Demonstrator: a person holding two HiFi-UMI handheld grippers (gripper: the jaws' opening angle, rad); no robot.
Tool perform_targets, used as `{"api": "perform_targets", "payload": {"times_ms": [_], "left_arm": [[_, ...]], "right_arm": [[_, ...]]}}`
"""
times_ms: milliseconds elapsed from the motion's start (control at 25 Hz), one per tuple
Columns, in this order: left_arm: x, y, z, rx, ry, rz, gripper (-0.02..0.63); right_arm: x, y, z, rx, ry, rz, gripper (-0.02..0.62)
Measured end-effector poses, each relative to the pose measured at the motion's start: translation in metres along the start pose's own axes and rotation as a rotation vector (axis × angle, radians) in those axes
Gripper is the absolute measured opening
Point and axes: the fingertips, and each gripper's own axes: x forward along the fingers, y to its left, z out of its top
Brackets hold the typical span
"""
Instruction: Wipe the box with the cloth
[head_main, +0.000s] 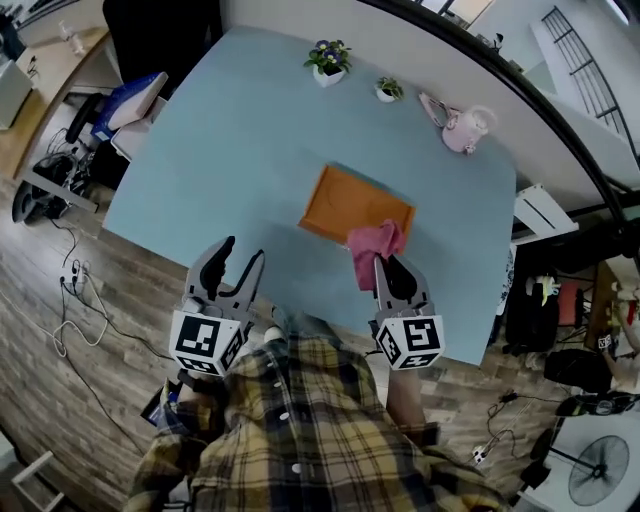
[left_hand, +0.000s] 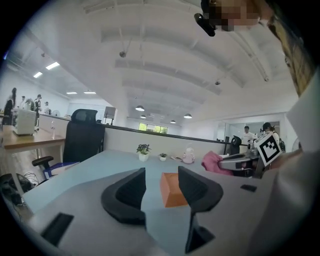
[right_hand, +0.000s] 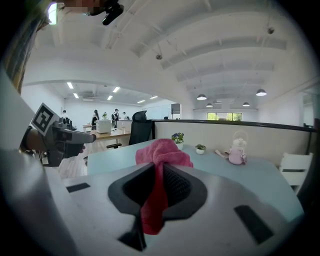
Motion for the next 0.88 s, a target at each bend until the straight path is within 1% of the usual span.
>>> {"api": "perform_targets", "payload": {"times_ms": [200, 400, 600, 880], "left_arm": [[0.054, -0.001, 0.022, 0.016, 0.009, -0.066, 0.195], [0.094, -0.004, 0.032, 0.019, 0.017, -0.115, 0.193], [0.124, -0.017, 0.035, 0.027, 0.04, -0.172, 0.192], [0.153, -0.028, 0.036, 0.032, 0.077, -0.247, 0.187]], "right_arm": [[0.025, -0.034, 0.019, 0.007, -0.004, -0.043, 0.051], [0.036, -0.056, 0.022, 0.013, 0.002, -0.084, 0.049], [0.039, -0.077, 0.018, 0.039, 0.018, -0.119, 0.051], [0.043, -0.085, 0.02, 0.058, 0.022, -0.15, 0.05]]}}
